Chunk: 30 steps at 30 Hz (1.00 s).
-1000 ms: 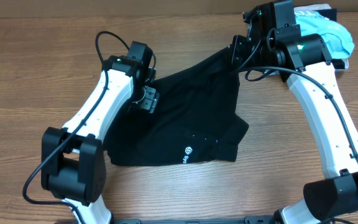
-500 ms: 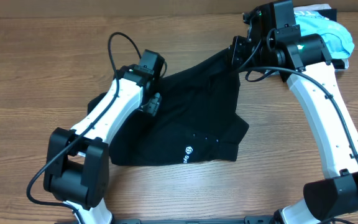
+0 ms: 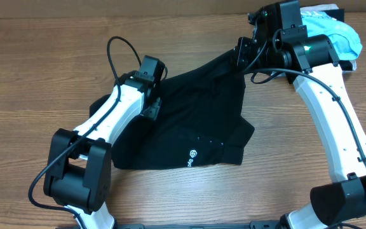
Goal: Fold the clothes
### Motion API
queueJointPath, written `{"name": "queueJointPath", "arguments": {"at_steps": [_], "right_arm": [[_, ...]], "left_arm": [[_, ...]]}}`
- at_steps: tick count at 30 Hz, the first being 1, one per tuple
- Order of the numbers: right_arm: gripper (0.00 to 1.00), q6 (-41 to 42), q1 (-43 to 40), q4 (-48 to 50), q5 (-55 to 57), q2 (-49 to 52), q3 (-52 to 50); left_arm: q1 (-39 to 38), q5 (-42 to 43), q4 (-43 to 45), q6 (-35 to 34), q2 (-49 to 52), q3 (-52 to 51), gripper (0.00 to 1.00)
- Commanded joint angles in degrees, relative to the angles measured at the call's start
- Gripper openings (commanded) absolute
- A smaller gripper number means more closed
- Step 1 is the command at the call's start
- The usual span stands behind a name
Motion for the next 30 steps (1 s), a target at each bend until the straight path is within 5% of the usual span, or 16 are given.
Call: {"name": "queueJointPath", "arguments": {"at_steps": [1,9,17,24,27,30], "right_arm": [[0.04,-0.4,-0.5,0.4,-0.3,-0.6,1.0],[0.04,-0.4,-0.5,0.0,-0.3,-0.6,1.0],[0.04,-0.4,-0.5,-0.5,-0.3,-0.6,1.0],[0.04,-0.4,-0.5,-1.3,-0.3,-0.6,1.0],[0.04,-0.6,-0.5,-1.7,0.0,-0.6,1.0],[0.04,-0.8,-0.5,-2.1,0.3,-0.6,1.0]], "left_arm": [[0.7,-0.8,0.2,-1.8,0.4,-2.0,0.76],[6.8,-0.8,0.5,-9.5,0.4,-2.4,0.75],[13.5,-0.4,0.4,-9.8,0.4,-2.3,0.56],[15.3,-0.6,3.0,-9.8,0.4,-2.3,0.54],[15.7,-0.8,4.4,-8.5,0.4,-1.5,0.41],[16.4,-0.8,3.7,-8.3,0.4,1.3,0.13]]}}
